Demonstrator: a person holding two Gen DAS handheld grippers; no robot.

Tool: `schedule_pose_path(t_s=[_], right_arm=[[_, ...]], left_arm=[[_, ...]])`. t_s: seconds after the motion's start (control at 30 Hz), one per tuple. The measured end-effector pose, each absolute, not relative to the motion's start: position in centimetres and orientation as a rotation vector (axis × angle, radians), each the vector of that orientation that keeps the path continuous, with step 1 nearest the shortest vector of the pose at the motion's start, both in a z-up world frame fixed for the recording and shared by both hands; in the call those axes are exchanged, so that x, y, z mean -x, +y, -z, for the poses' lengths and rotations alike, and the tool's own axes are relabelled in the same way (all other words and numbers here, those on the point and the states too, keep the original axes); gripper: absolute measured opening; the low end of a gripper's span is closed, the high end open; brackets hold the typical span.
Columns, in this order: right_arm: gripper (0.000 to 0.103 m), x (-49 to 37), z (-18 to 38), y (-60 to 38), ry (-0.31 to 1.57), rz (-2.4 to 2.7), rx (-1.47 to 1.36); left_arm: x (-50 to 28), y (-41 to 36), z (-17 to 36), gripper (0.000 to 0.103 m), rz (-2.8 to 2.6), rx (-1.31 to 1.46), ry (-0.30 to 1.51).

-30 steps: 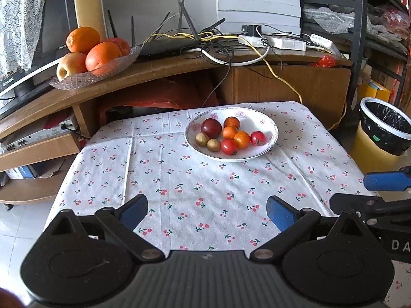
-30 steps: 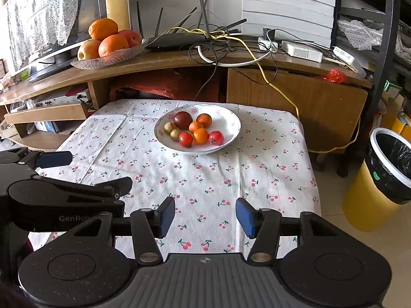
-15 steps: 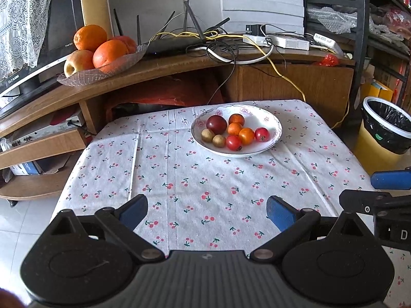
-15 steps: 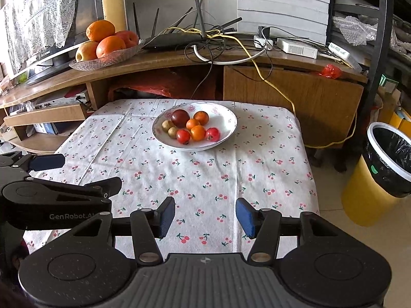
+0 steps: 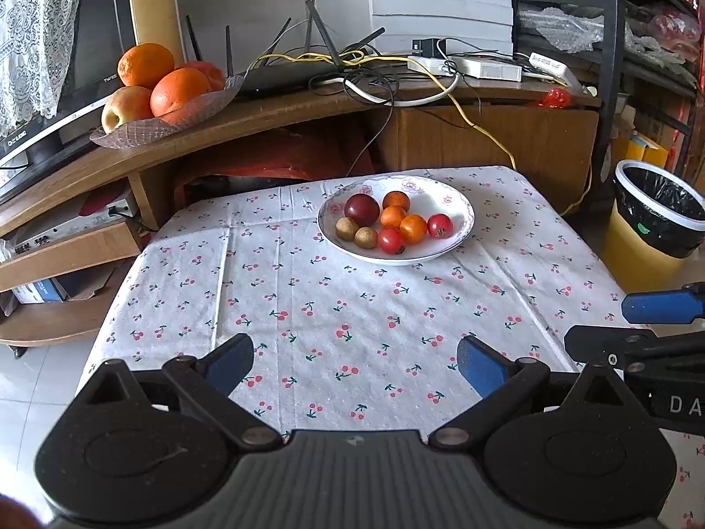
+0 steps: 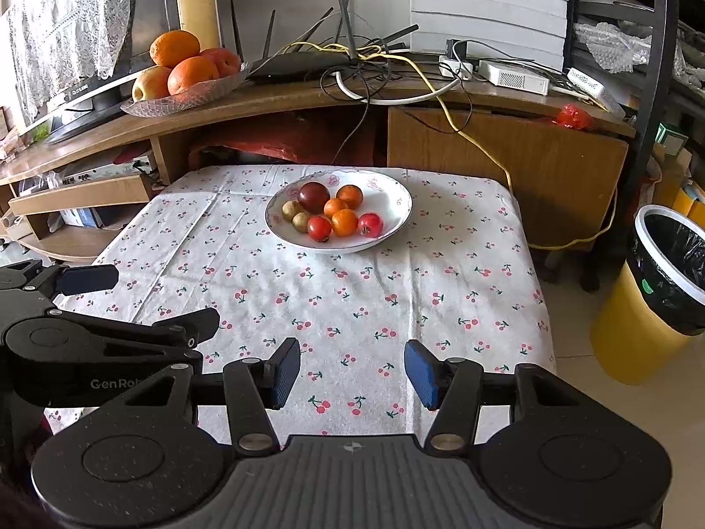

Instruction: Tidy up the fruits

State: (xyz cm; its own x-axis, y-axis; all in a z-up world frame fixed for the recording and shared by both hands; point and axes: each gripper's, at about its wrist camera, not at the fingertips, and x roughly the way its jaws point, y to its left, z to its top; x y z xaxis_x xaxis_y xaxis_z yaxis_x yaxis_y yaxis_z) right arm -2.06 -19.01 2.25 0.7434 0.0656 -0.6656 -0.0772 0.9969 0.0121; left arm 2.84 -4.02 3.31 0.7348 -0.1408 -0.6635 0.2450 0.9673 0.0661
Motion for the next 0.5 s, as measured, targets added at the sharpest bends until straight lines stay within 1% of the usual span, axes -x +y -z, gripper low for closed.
schedule_pose_path(t_s=[0.5], right_arm=[[0.049, 2.08, -2.12, -19.08, 0.729, -0.076, 0.015]], left_arm=[[-2.58, -4.04, -3.39, 0.103, 0.218, -0.155, 0.704]])
